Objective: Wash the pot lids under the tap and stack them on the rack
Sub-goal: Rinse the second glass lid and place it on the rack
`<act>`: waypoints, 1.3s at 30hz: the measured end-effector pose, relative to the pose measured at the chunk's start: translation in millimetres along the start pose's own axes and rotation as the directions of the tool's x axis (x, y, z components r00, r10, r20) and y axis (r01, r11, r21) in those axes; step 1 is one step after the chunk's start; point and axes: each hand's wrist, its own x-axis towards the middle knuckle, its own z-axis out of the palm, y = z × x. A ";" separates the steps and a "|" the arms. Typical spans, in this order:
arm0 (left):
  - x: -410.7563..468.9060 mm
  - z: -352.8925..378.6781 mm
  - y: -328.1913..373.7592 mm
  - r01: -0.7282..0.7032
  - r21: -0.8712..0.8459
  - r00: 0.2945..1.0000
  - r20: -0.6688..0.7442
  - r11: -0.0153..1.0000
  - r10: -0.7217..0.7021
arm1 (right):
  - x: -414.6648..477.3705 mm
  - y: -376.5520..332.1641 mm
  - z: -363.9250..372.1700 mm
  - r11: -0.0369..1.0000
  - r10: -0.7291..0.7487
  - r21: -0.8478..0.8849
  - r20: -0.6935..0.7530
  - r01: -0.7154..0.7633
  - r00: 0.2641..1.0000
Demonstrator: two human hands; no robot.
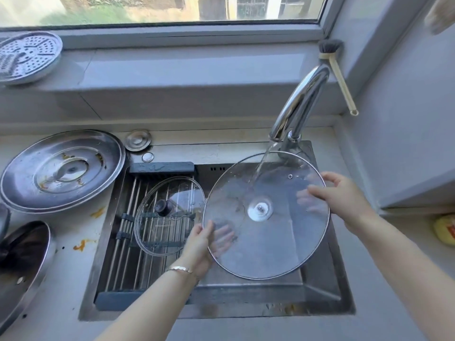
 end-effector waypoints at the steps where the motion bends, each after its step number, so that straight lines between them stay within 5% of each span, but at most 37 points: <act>1: -3.0 -1.2 2.3 -0.043 0.015 0.999 0.005 0.999 0.043 | 3.7 6.7 -4.0 0.997 0.074 -0.008 -0.016 -0.074 0.997; 6: -18.3 -4.0 31.3 -0.279 0.281 0.957 0.000 0.918 0.291 | 22.8 59.4 -2.0 0.909 0.362 -0.223 0.002 -0.352 0.932; 9: -27.1 3.8 48.6 -0.350 0.413 0.923 0.001 0.841 0.384 | 46.0 65.8 7.1 0.934 0.242 -0.240 -0.120 -0.264 0.963; 12: -34.0 11.1 58.7 -0.392 0.483 0.894 0.000 0.783 0.447 | 72.0 49.0 19.0 0.992 0.086 -0.071 -0.169 -0.100 0.982; 17: -40.2 12.6 63.4 -0.407 0.515 0.872 -0.025 0.754 0.488 | 90.0 30.9 41.2 1.000 0.007 -0.018 -0.238 -0.011 0.971; 21: -43.5 14.9 65.9 -0.406 0.556 0.859 -0.037 0.725 0.510 | 91.2 17.9 53.3 0.998 -0.016 0.060 -0.171 0.027 0.985; 25: -47.7 20.6 64.2 -0.391 0.588 0.856 -0.050 0.708 0.515 | 74.3 14.0 41.0 0.986 -0.021 -0.168 -0.016 0.018 1.000; 29: -48.5 29.4 60.5 -0.347 0.618 0.874 -0.061 0.706 0.483 | 19.9 4.5 43.5 0.807 0.016 -0.568 0.297 0.163 0.955; 32: -49.2 40.3 54.9 -0.301 0.660 0.894 -0.055 0.688 0.444 | -34.7 0.0 64.3 0.664 0.112 -0.630 0.615 0.402 0.780; 34: -50.6 50.1 52.0 -0.285 0.672 0.903 -0.051 0.684 0.426 | -56.3 6.8 73.5 0.518 0.082 -0.675 0.651 0.526 0.754; 36: -54.3 61.5 51.1 -0.258 0.661 0.914 -0.069 0.705 0.399 | -64.3 15.4 77.0 0.342 -0.127 -0.720 0.601 0.604 0.789; 39: -62.7 77.4 53.6 -0.251 0.589 0.938 -0.049 0.769 0.344 | -66.4 23.1 74.8 0.175 -0.504 -0.728 0.512 0.663 0.695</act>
